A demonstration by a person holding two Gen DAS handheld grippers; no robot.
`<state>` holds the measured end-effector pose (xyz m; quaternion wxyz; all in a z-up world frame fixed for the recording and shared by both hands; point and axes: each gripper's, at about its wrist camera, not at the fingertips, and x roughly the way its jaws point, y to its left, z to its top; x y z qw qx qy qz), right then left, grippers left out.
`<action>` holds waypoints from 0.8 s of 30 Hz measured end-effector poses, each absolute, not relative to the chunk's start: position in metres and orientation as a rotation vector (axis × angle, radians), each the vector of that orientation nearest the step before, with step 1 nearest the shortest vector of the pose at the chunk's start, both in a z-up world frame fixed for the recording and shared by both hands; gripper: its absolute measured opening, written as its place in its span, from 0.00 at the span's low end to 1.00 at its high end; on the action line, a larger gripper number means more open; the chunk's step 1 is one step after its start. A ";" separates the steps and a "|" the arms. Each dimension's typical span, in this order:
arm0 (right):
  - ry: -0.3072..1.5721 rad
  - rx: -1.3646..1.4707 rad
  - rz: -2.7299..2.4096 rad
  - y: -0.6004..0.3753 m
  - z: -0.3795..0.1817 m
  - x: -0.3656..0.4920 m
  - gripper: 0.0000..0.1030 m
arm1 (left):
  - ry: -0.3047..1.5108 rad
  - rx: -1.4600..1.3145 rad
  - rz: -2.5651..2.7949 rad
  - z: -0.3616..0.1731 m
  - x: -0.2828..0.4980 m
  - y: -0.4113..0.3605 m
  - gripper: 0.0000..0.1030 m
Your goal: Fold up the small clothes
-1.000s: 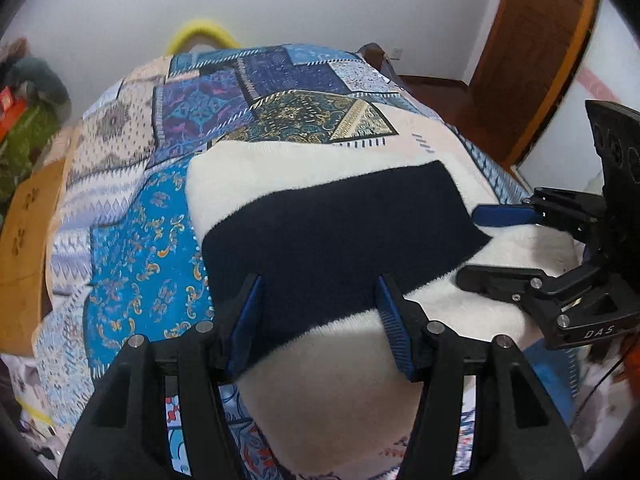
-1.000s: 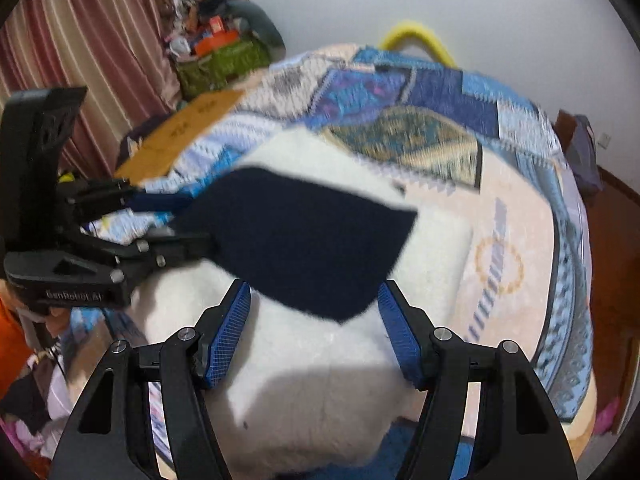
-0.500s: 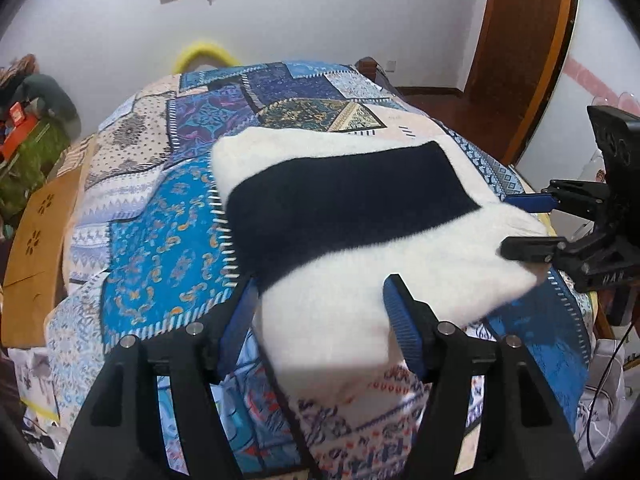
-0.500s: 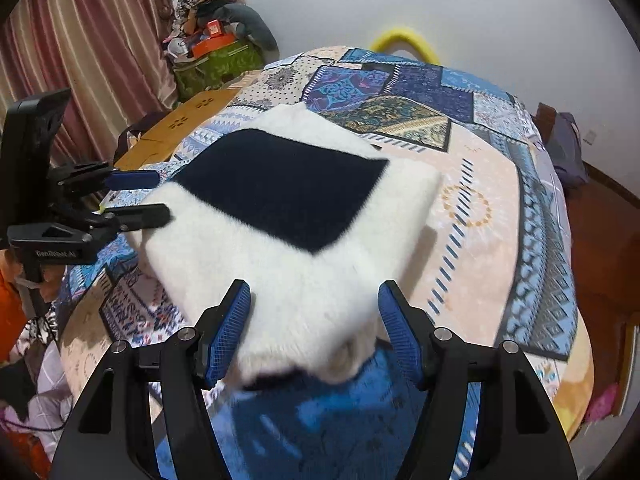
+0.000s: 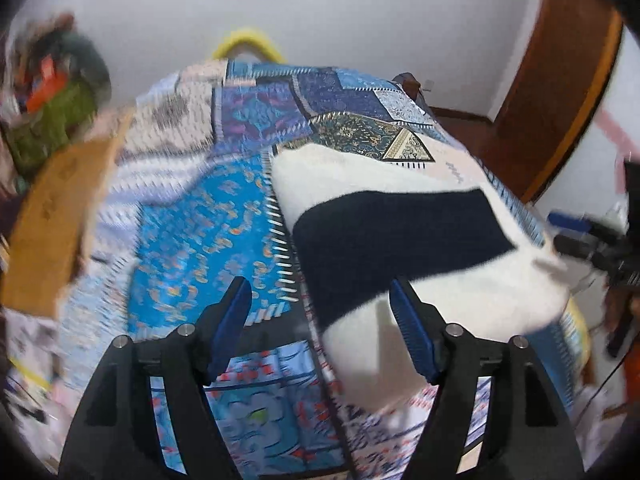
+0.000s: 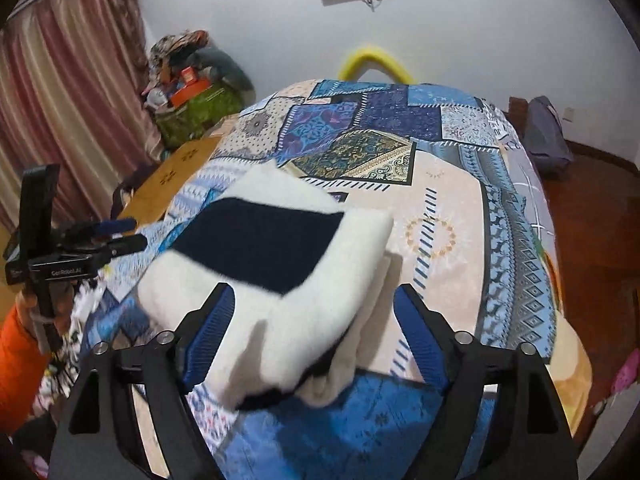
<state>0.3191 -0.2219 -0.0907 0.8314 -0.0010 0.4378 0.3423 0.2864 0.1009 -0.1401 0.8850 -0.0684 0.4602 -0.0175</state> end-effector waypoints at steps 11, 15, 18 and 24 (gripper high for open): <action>1.223 0.260 0.767 -0.214 -0.170 0.366 0.77 | 1.116 -0.567 -0.202 -0.197 0.338 0.122 0.73; 1.271 0.321 0.810 -0.208 -0.184 0.368 0.80 | 1.148 -0.647 -0.229 -0.211 0.348 0.127 0.80; 1.284 0.352 0.821 -0.206 -0.187 0.370 0.79 | 1.180 -0.695 -0.253 -0.221 0.353 0.127 0.81; 1.263 0.334 0.855 -0.204 -0.167 0.362 0.46 | 1.150 -0.634 -0.278 -0.203 0.350 0.116 0.68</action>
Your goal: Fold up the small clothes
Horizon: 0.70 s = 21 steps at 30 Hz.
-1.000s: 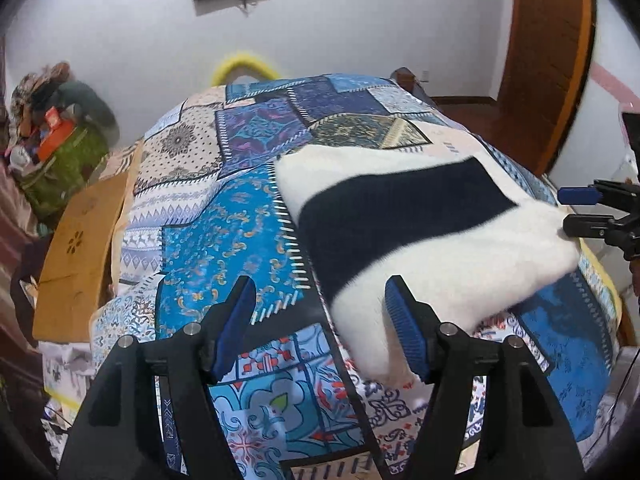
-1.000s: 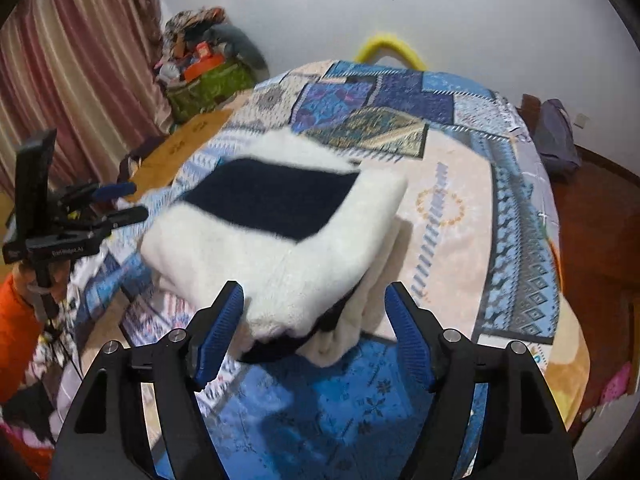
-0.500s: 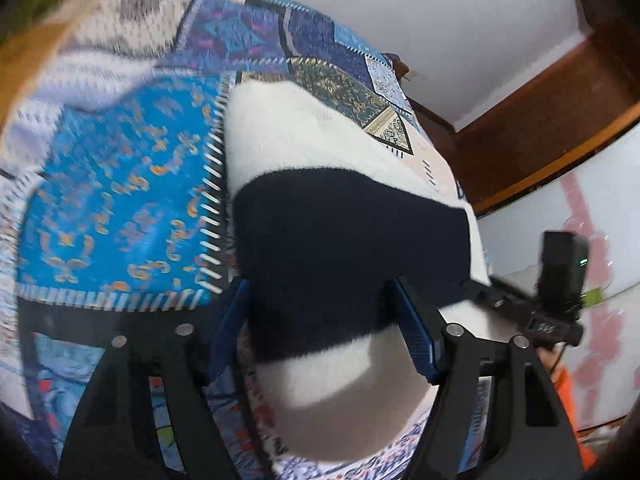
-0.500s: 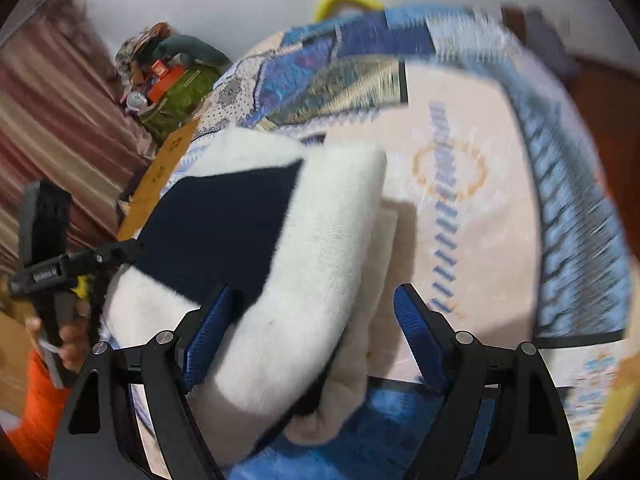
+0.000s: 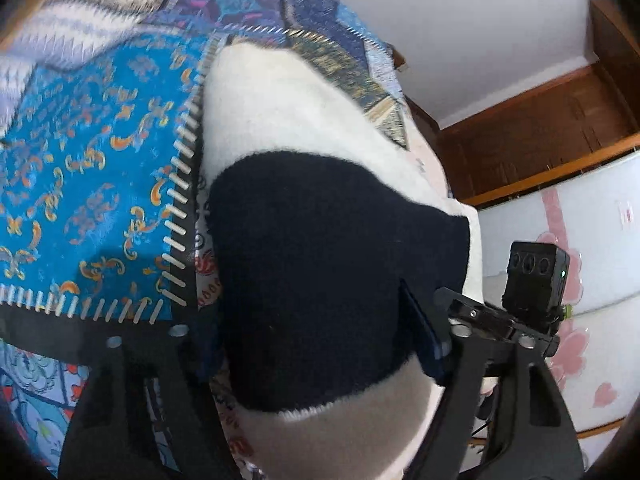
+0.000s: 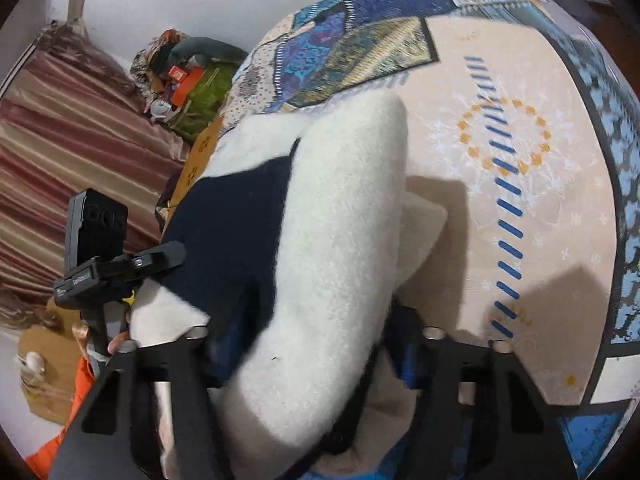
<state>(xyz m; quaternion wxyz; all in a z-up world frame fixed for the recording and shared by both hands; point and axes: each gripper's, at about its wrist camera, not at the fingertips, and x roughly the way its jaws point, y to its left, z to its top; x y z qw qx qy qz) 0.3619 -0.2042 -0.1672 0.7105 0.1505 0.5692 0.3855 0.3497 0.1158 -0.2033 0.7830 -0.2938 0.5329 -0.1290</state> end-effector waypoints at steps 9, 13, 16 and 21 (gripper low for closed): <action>1.113 0.268 0.964 -0.173 -0.101 0.333 0.38 | 0.970 -0.412 -0.312 -0.105 0.312 0.108 0.62; 1.058 0.261 1.009 -0.154 -0.078 0.328 0.38 | 0.917 -0.401 -0.281 -0.076 0.297 0.133 0.62; 1.047 0.252 1.030 -0.135 -0.074 0.327 0.38 | 0.910 -0.432 -0.257 -0.077 0.290 0.158 0.62; 1.090 0.205 1.035 -0.103 -0.099 0.334 0.38 | 0.955 -0.501 -0.221 -0.113 0.288 0.191 0.62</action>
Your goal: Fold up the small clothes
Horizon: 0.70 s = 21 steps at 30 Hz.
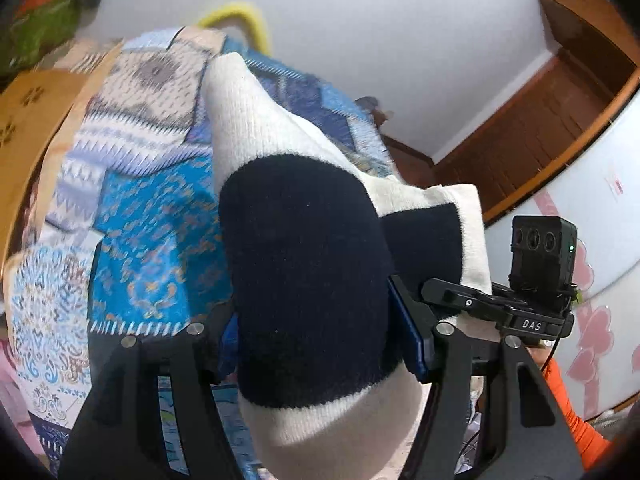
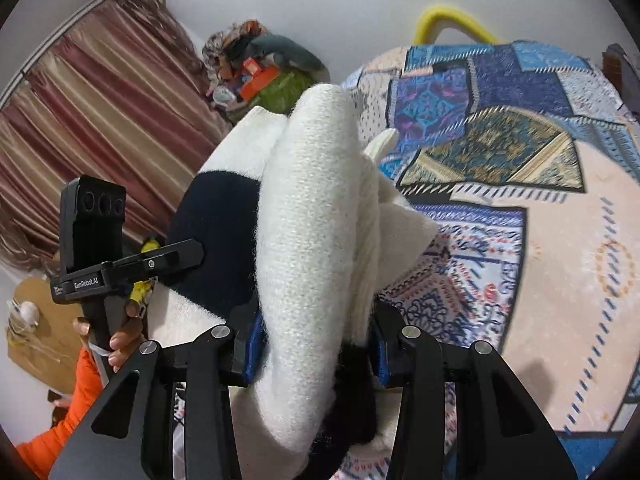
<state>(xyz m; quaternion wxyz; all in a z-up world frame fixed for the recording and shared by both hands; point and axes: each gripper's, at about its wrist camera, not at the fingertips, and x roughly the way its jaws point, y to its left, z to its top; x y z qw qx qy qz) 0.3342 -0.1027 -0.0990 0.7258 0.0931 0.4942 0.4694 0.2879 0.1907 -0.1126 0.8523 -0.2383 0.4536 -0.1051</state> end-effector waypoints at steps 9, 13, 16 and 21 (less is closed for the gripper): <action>1.227 0.249 0.965 -0.075 -0.172 0.371 0.39 | 1.084 -0.640 -0.134 -0.212 0.307 0.241 0.63; 1.216 0.191 0.981 -0.076 -0.174 0.373 0.45 | 1.080 -0.671 -0.162 -0.223 0.306 0.247 0.66; 1.191 0.130 0.978 -0.080 -0.162 0.365 0.51 | 1.070 -0.577 -0.135 -0.210 0.300 0.237 0.67; 1.073 0.044 0.917 -0.098 -0.127 0.345 0.51 | 1.009 -0.380 -0.018 -0.176 0.281 0.225 0.66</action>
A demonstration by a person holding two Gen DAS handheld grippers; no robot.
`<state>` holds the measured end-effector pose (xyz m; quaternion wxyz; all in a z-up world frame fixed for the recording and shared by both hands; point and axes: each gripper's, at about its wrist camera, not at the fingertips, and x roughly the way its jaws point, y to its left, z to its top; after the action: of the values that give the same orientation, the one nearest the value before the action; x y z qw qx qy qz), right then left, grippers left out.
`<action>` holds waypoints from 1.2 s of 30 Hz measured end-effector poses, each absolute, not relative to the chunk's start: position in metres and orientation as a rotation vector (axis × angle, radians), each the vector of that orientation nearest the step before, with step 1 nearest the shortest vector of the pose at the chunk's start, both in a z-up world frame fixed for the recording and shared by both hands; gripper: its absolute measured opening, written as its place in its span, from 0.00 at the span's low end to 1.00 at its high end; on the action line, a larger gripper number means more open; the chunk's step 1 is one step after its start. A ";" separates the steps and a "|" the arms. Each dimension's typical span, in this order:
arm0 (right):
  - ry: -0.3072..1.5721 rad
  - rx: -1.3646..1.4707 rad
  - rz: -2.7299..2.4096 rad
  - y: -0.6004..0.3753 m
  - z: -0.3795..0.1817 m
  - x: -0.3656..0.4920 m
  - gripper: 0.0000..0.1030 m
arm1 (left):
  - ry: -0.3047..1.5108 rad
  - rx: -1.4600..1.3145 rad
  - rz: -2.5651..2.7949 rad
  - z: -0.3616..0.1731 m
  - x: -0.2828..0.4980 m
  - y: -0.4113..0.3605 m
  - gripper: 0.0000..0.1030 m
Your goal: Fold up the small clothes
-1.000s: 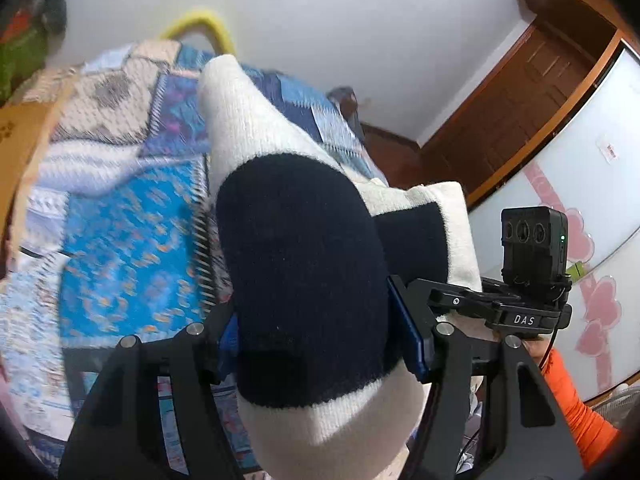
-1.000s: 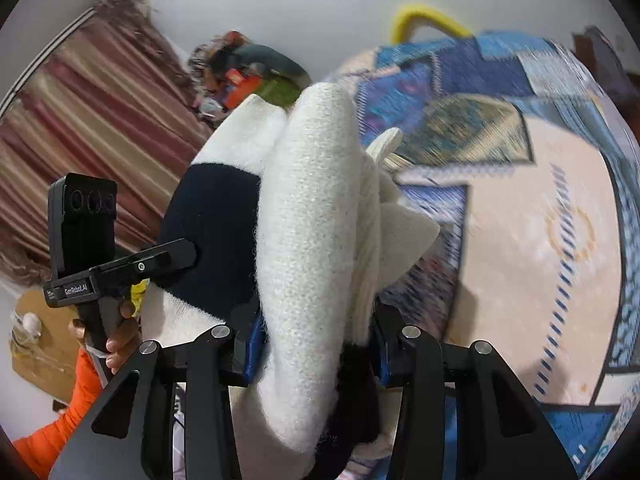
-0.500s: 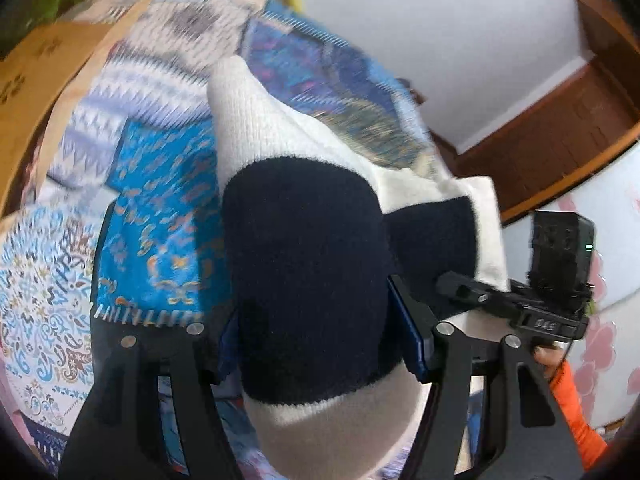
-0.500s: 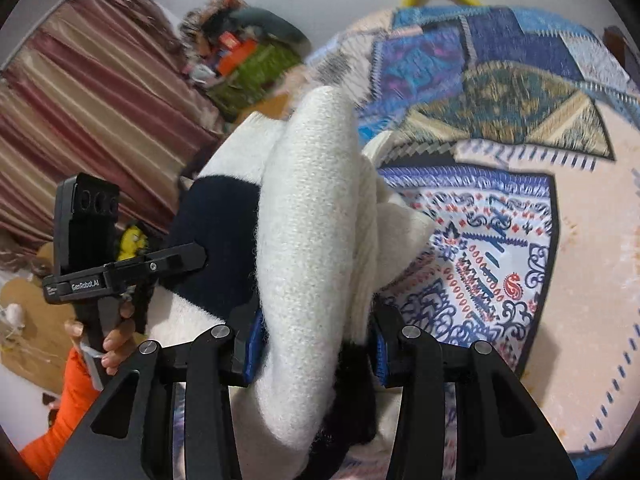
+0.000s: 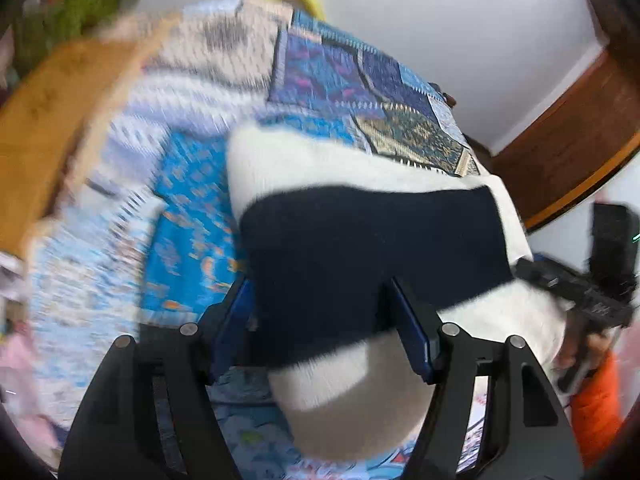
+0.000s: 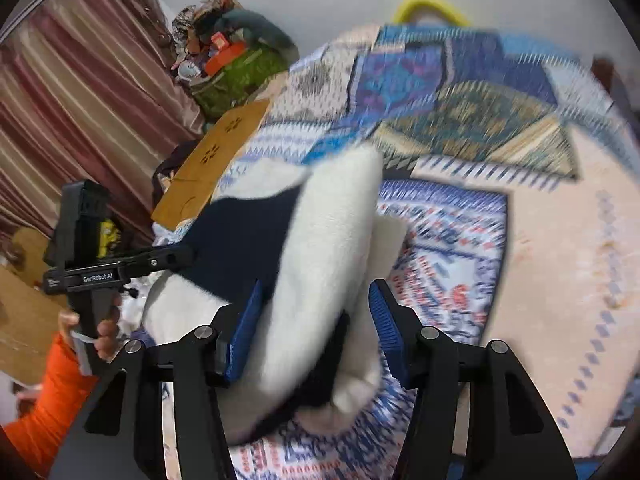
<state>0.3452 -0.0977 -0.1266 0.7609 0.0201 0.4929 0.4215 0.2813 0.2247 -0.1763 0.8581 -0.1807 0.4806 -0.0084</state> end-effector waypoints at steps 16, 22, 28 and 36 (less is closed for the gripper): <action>0.392 0.007 0.924 -0.149 0.061 0.193 0.51 | 0.451 -0.075 0.042 0.026 0.120 0.120 0.66; 0.204 0.023 0.898 -0.166 0.092 0.121 0.52 | 0.279 -0.009 0.072 0.058 0.054 0.082 0.66; 0.142 0.016 0.822 -0.164 0.088 0.090 0.81 | 0.186 0.025 0.145 0.056 0.010 0.063 0.81; 0.179 0.028 0.744 -0.166 0.083 0.096 1.00 | 0.174 0.001 0.150 0.048 0.001 0.062 0.96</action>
<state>0.0960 -0.1665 0.0828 0.9276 0.0135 0.0872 0.3629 0.0008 0.0619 0.0482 0.9934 0.0003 0.0869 0.0746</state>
